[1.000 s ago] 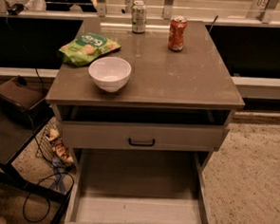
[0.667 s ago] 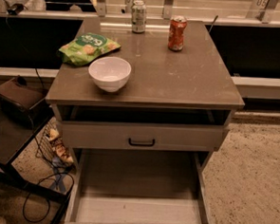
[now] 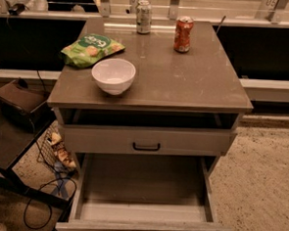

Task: Close middle drawer

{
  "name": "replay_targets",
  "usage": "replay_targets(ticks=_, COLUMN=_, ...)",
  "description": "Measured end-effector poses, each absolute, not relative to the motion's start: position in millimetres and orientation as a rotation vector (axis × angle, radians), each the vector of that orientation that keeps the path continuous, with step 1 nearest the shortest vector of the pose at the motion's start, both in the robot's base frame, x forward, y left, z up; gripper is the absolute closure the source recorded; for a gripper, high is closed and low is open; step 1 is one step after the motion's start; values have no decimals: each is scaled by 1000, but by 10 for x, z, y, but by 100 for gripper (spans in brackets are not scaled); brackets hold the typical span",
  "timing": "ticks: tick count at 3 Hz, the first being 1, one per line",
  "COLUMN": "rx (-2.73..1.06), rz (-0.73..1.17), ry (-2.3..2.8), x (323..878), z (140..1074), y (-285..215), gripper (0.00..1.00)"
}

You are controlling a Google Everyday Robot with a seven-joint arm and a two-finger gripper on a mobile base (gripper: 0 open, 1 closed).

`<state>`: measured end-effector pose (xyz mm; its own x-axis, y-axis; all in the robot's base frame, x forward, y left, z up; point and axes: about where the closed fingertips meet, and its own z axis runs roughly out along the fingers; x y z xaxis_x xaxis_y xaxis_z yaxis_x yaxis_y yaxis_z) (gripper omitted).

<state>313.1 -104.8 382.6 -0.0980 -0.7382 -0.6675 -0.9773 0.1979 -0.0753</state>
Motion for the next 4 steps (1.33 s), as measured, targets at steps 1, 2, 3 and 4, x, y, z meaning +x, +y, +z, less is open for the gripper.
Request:
replay_targets(ticks=1, rx=-1646, rz=481, ry=1833, x=3458, z=4002, y=-869, gripper=100)
replay_targets(ticks=2, rx=-1645, rz=478, ry=1831, x=3488, z=3994, y=-871, gripper=100)
replay_targets(ticks=3, rx=-1639, rz=466, ry=1827, x=3614, z=3961, y=-881, gripper=100)
replay_targets(ticks=4, rx=-1634, rz=446, ry=1818, x=3794, z=3927, y=-908, gripper=100)
